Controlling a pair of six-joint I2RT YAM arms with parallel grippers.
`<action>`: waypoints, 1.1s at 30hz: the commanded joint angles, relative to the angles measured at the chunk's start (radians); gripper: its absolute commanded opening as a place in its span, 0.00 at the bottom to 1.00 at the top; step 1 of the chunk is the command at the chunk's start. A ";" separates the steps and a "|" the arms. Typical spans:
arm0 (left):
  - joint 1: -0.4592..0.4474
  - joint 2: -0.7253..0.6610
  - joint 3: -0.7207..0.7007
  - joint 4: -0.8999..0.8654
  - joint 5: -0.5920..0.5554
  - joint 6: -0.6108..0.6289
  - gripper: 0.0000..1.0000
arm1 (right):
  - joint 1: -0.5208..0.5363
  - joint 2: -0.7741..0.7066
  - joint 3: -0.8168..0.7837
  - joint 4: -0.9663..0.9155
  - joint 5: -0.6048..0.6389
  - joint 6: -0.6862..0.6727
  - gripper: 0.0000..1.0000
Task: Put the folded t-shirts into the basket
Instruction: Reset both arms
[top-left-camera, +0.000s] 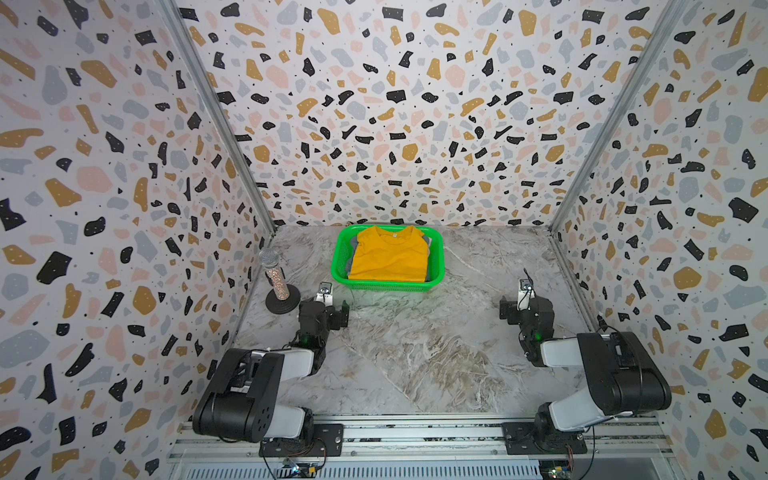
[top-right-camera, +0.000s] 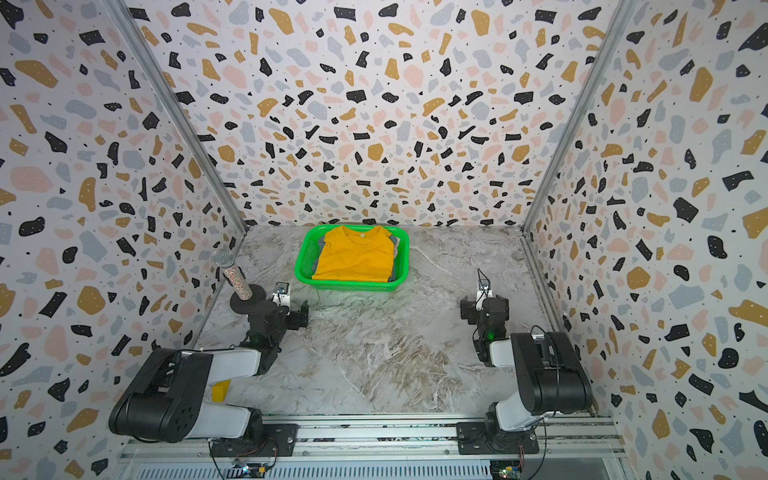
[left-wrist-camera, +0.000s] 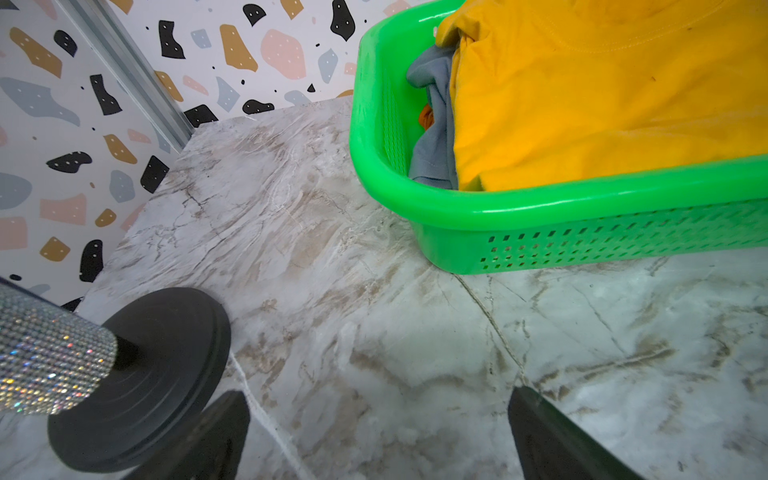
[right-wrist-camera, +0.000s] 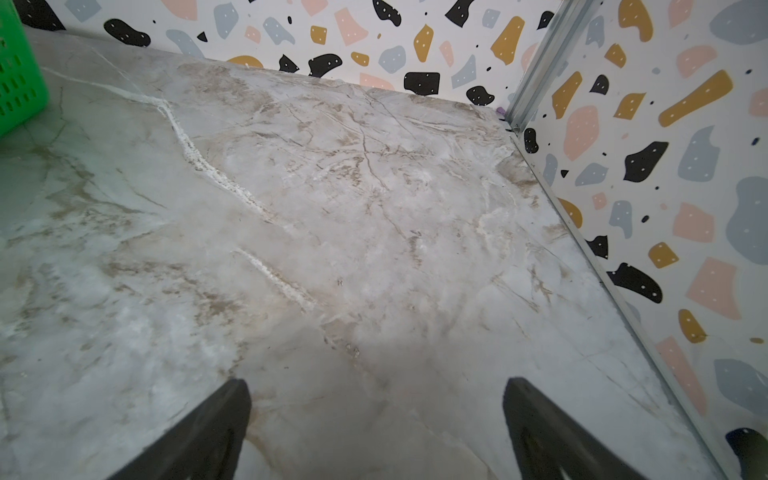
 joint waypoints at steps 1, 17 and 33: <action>0.005 -0.006 0.023 0.021 -0.003 -0.011 1.00 | -0.002 -0.004 0.019 -0.009 -0.010 0.011 1.00; 0.006 -0.006 0.023 0.019 -0.003 -0.013 1.00 | -0.002 -0.006 0.020 -0.015 -0.009 0.013 1.00; 0.011 -0.003 0.031 0.010 -0.055 -0.040 1.00 | -0.002 -0.006 0.020 -0.014 -0.009 0.013 1.00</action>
